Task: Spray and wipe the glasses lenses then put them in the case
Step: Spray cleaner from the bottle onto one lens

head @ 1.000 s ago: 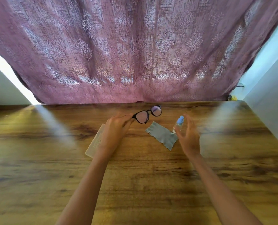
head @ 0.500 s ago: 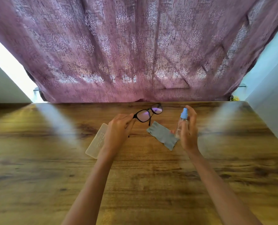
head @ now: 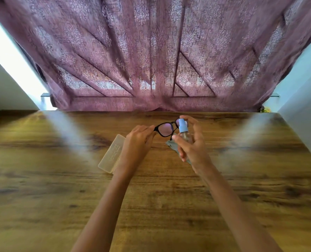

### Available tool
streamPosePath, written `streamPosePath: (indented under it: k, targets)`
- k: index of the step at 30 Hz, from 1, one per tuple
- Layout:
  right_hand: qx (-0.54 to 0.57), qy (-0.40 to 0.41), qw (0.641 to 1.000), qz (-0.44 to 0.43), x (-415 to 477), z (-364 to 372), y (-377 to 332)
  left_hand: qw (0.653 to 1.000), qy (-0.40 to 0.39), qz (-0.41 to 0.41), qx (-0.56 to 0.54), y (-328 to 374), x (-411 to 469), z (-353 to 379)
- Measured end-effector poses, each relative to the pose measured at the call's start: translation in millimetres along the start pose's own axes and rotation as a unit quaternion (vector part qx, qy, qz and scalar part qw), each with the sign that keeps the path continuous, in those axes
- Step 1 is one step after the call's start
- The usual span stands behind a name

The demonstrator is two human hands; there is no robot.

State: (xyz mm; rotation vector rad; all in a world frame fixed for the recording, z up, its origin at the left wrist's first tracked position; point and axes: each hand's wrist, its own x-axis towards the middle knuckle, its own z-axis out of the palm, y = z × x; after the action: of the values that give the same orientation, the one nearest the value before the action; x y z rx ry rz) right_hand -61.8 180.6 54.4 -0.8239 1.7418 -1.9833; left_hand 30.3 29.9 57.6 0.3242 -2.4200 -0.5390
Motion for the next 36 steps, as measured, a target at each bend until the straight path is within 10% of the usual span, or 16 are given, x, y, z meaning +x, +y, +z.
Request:
streamPosePath:
  k: [13,36]
  targets:
    - [-0.404,0.004,0.903,-0.147,2.8,8.8,-6.4,1.0,0.024,-0.019,-0.006,-0.9,-1.6,0.8]
    - [-0.415,0.013,0.897,-0.151,-10.1,30.6,-3.8,0.998,0.055,-0.025,-0.025,-2.5,-2.5,1.7]
